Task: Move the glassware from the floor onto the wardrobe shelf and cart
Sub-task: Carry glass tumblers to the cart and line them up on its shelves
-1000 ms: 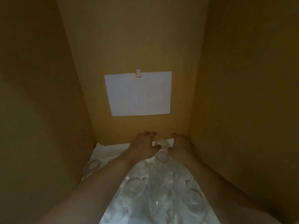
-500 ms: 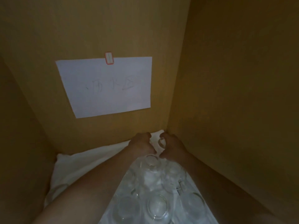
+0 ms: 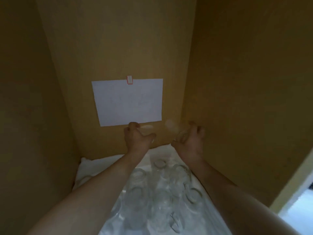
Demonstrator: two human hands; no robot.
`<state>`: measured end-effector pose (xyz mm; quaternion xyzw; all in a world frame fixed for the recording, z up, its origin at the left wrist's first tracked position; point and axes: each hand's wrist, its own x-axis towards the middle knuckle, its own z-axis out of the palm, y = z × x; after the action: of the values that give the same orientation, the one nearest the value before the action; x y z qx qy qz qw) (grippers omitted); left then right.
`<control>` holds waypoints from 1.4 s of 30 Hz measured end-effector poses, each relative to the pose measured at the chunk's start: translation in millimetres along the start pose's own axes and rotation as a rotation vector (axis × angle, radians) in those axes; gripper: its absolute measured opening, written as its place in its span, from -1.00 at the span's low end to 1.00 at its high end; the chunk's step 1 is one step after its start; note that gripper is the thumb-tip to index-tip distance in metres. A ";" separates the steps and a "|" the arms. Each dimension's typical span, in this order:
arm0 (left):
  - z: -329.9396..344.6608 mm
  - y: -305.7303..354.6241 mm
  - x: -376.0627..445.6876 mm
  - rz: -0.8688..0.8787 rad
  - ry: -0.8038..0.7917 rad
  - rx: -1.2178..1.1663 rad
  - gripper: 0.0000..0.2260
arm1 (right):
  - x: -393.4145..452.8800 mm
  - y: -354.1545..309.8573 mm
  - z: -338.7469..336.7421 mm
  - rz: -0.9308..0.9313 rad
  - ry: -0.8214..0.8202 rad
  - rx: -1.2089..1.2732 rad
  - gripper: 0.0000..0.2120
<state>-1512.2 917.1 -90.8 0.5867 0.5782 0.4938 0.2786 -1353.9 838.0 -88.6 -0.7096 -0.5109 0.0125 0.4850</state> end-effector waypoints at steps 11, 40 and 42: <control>-59.0 82.9 -161.2 0.156 0.158 -0.587 -0.01 | -122.1 -37.8 -135.0 -0.195 0.272 0.237 -0.20; 193.7 340.8 -516.3 0.415 -0.625 -0.895 -0.08 | -228.1 179.2 -537.3 0.190 1.083 0.173 -0.16; 231.2 351.9 -537.8 0.395 -0.726 -0.898 -0.11 | -233.8 204.7 -564.4 0.235 1.144 0.105 -0.17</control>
<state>-1077.7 398.7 4.3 0.6390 0.0620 0.4999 0.5813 -1029.9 282.8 -45.2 -0.6304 -0.0843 -0.2935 0.7137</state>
